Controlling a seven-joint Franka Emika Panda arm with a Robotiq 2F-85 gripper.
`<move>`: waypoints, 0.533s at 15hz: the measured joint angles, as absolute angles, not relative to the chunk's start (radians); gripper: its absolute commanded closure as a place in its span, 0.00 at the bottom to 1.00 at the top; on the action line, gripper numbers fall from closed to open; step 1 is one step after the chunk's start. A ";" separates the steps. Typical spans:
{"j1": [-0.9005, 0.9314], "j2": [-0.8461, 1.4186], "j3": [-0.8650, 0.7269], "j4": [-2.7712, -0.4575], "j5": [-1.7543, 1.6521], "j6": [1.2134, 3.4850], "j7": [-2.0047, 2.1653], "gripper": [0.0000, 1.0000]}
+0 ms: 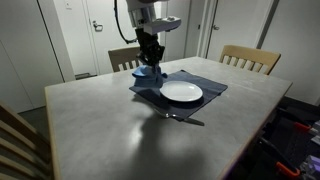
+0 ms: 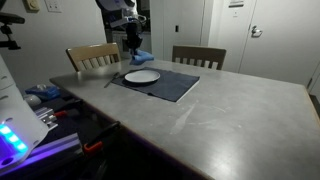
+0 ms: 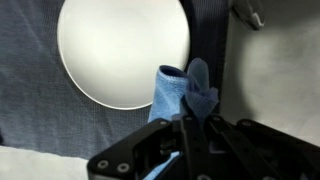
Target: Use the blue towel to wipe the white plate
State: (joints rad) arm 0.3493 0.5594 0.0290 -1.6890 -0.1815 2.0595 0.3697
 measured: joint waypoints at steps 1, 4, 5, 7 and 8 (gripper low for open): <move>0.349 0.525 0.029 -1.694 -0.187 2.010 0.370 0.98; 0.345 0.428 0.031 -1.725 -0.187 1.871 0.369 0.98; 0.344 0.400 0.033 -1.740 -0.187 1.826 0.369 0.98; 0.338 0.358 0.037 -1.777 -0.187 1.766 0.369 0.98; 0.333 0.345 0.040 -1.798 -0.184 1.759 0.370 0.98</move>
State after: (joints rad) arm 0.3326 0.3450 0.0401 -1.7978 -0.1839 1.7587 0.3695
